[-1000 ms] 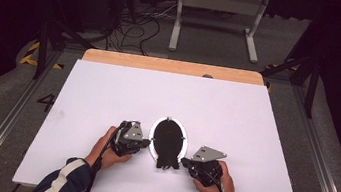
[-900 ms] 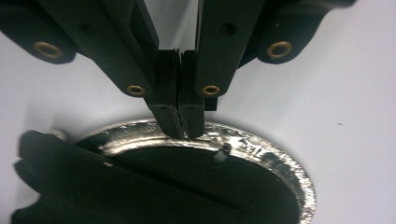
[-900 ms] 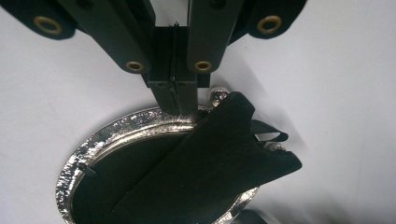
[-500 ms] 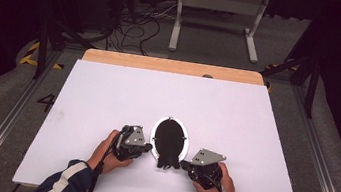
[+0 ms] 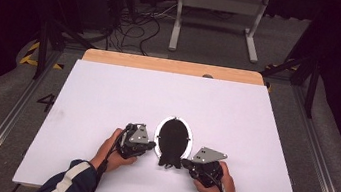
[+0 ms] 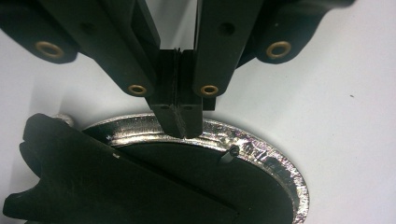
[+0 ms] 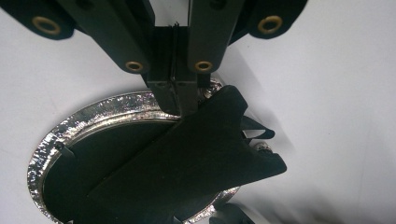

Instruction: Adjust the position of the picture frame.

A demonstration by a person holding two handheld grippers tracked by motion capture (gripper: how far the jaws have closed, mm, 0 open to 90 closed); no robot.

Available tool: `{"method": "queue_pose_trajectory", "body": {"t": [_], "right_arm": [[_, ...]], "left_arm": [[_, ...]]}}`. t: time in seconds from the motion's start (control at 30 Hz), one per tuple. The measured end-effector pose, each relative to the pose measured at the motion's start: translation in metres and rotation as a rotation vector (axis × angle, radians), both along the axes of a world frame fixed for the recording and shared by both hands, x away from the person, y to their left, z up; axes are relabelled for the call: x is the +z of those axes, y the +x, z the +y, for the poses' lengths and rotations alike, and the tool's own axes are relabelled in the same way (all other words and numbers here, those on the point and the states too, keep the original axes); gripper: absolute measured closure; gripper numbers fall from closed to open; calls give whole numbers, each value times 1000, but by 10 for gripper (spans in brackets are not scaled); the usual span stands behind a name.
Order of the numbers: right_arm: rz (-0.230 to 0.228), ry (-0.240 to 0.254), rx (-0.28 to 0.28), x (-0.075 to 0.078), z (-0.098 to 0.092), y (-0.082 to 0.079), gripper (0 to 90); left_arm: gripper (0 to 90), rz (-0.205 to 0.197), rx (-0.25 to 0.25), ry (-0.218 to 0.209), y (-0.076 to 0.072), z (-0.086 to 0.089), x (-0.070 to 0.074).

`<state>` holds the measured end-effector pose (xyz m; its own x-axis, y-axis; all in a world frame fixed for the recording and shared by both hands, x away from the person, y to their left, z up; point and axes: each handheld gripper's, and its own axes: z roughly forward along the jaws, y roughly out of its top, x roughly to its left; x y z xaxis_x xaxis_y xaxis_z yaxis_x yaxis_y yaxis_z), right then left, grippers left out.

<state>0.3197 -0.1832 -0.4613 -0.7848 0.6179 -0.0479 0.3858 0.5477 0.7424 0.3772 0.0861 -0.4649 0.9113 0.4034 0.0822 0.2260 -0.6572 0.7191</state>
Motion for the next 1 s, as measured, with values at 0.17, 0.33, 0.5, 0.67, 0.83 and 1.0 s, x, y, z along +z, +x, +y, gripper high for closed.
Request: {"method": "queue_pose_trajectory", "body": {"t": [0.17,0.33,0.5,0.67,0.83,1.0], "right_arm": [[-1,-4,-5,0,0,0,898],[2,3,-11,0,-2,2,898],[0,1,-13,0,-3,2,891],[-1,3,-12,0,-3,3,886],[6,11,-14,0,-5,3,858],[20,24,-15,0,-8,4,854]], "left_arm": [[894,4,7,-8,3,-2,0],[894,2,24,-19,6,-5,-1],[894,-7,19,-9,7,-6,-1],[877,-3,34,-16,6,-6,-1],[811,-25,13,-15,-1,2,8],[763,-74,-4,-16,-13,19,22]]}}
